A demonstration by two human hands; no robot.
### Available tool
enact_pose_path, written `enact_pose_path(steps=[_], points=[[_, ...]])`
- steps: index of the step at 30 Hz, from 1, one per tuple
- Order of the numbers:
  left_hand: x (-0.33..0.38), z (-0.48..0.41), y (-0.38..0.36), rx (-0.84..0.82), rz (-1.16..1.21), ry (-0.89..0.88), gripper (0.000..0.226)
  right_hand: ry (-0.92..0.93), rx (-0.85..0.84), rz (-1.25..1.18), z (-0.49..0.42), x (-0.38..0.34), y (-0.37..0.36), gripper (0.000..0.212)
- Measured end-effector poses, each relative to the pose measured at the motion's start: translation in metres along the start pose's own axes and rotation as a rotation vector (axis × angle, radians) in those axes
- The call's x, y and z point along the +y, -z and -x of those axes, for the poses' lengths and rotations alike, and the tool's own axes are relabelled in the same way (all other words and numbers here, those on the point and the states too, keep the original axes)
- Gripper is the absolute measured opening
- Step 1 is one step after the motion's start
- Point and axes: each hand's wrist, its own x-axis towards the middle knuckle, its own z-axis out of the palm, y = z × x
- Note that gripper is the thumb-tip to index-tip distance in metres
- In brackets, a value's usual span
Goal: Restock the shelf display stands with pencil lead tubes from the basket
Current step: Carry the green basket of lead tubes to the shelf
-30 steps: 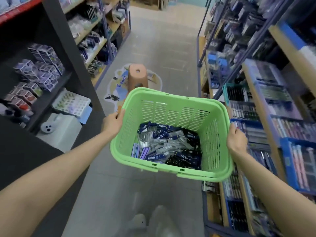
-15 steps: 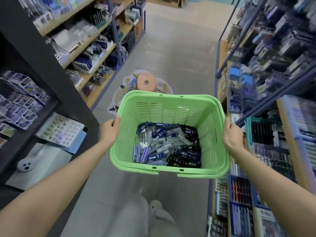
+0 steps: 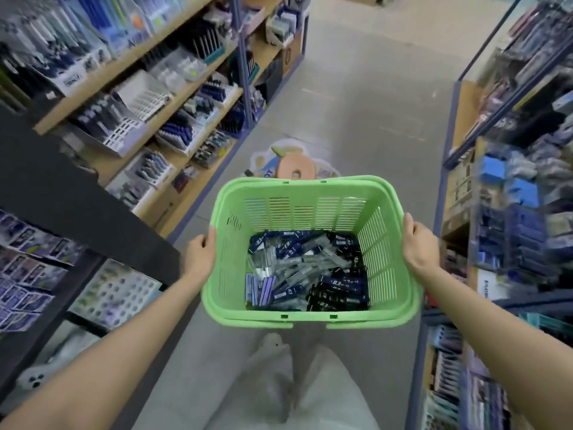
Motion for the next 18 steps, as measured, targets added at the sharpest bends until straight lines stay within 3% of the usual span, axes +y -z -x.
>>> enact_pose_path(steps=[9,18], points=[[0.035,-0.117,0.002,0.16,-0.018,0.127,0.054,0.125,-0.156,-0.008,-0.148,-0.107,-0.059,0.052],[0.056,-0.173,0.002,0.344,0.097,0.37,0.053,0.411,-0.343,0.079,-0.27,-0.229,-0.127,0.053]])
